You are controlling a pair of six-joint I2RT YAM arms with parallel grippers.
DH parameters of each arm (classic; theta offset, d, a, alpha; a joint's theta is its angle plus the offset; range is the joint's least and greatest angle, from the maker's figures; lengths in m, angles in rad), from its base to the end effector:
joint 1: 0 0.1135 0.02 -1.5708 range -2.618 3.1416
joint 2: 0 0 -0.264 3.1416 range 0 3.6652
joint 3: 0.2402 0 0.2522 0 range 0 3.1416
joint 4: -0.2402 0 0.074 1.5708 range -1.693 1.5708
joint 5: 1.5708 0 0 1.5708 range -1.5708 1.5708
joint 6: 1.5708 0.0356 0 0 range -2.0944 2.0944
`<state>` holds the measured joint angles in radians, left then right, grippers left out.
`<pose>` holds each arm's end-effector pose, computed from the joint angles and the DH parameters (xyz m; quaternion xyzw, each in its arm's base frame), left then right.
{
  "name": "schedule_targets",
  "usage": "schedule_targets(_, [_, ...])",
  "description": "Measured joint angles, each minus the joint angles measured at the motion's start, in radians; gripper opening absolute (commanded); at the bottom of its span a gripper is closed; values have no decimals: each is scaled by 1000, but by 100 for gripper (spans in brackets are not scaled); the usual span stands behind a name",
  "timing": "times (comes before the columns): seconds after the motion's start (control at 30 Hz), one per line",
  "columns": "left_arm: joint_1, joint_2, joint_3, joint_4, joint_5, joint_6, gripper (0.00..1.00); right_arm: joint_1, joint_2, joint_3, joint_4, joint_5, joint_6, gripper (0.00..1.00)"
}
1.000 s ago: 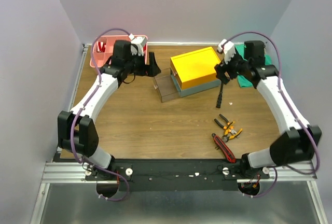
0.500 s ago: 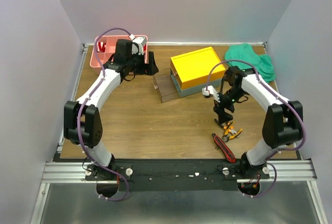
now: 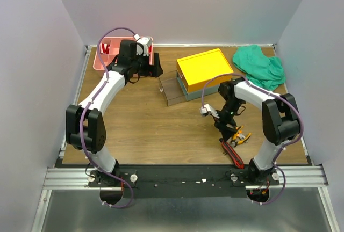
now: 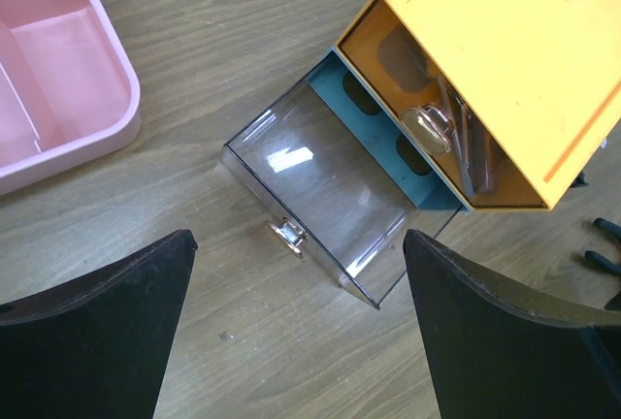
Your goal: Sort the tools into containers
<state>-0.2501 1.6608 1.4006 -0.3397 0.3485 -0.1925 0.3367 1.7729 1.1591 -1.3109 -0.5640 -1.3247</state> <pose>0.3696 -0.1070 0.3107 0.1060 0.8684 -0.2505 0.4147 0.2502 0.1077 0.1824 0.6651 -0.6738 -0.3213 0.0190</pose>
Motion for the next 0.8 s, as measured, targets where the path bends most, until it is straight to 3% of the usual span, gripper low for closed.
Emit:
schedule_targets(0.3, [7,-18,-37,2,-2,12,99,58,23,-115,-6,32,45,60])
schedule_targets(0.4, [8,-24,-61,1,-3,12,99,73,29,-134,-11,35,55,38])
schedule_targets(0.43, [8,-24,-67,1,-3,12,99,77,33,-134,-12,35,65,25])
schedule_targets(0.57, [8,-24,-74,2,-3,12,99,83,87,-108,-19,29,99,3])
schedule_targets(0.73, [8,-24,-73,1,-3,13,99,83,123,-10,-25,12,101,1])
schedule_targets(0.77, [8,-24,-73,1,-3,13,99,83,121,19,-26,11,101,4])
schedule_targets(0.8, [8,-24,-73,1,-3,13,99,83,117,40,-26,11,101,14])
